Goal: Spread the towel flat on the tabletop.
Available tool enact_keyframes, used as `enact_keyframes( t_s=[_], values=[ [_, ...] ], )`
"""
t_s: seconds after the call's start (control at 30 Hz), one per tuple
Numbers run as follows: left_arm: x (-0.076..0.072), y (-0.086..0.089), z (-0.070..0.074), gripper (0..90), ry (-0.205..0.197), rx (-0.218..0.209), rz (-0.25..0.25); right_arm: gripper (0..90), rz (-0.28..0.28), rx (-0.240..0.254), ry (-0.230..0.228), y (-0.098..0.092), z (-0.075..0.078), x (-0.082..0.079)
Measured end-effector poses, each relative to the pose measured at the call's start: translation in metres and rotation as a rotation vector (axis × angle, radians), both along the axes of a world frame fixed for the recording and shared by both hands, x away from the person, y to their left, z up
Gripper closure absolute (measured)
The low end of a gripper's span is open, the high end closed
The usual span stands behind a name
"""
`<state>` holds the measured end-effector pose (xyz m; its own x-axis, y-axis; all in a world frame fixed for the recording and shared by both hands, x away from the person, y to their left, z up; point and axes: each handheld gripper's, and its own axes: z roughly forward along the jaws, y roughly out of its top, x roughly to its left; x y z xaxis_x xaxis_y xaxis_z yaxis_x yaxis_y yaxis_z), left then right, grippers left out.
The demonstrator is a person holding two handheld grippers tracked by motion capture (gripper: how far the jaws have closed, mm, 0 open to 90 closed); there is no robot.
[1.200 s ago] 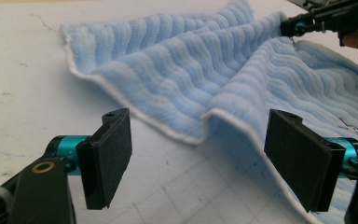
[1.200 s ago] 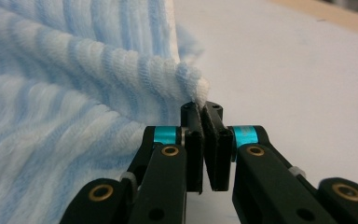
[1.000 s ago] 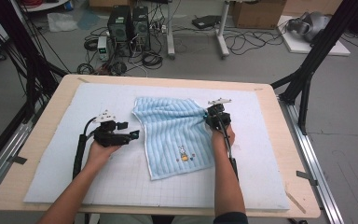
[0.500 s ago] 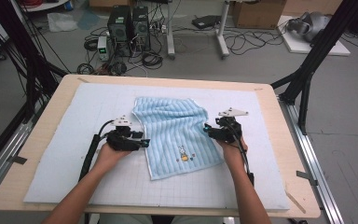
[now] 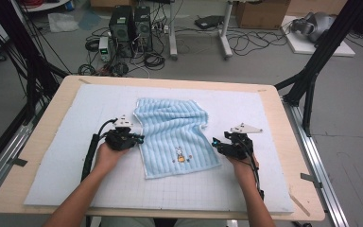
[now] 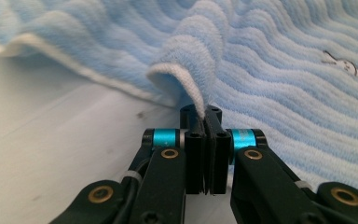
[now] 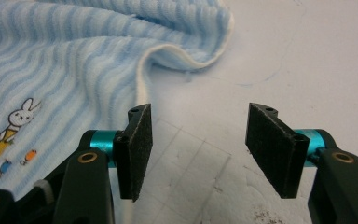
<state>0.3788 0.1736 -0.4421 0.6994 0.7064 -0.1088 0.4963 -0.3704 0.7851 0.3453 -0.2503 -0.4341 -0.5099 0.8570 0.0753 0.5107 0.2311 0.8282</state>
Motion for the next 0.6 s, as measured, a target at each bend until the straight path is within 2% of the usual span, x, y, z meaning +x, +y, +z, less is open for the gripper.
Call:
enact_keyframes(
  t_s=[0.1, 0.2, 0.33, 0.37, 0.43, 0.47, 0.53, 0.6],
  values=[
    [0.006, 0.015, 0.003, 87.7, -0.015, 0.022, 0.054, 41.1, 0.015, 0.010, -0.003, 0.003, 0.002, -0.002],
    [0.014, 0.028, 0.005, 87.6, -0.010, 0.021, 0.084, 42.7, 0.042, 0.055, 0.003, 0.009, 0.004, -0.005],
    [0.017, 0.036, 0.002, 86.2, 0.008, -0.019, 0.107, 48.2, 0.104, 0.081, -0.003, 0.027, 0.007, -0.007],
    [0.017, 0.036, 0.001, 79.3, 0.005, -0.031, 0.127, 49.3, 0.126, 0.076, -0.003, 0.033, 0.007, -0.007],
    [0.017, 0.038, 0.001, 59.2, 0.014, -0.055, 0.154, 52.9, 0.158, 0.056, 0.002, 0.047, 0.005, -0.006],
    [0.016, 0.038, 0.001, 53.2, 0.012, -0.060, 0.167, 54.8, 0.167, 0.030, 0.000, 0.055, 0.005, -0.004],
    [0.013, 0.040, 0.002, 47.0, 0.003, -0.070, 0.175, 57.1, 0.173, 0.001, -0.003, 0.068, 0.004, 0.002],
    [0.010, 0.043, 0.003, 45.7, -0.007, -0.081, 0.179, 58.8, 0.168, -0.013, -0.013, 0.081, 0.005, 0.010]
  ],
)
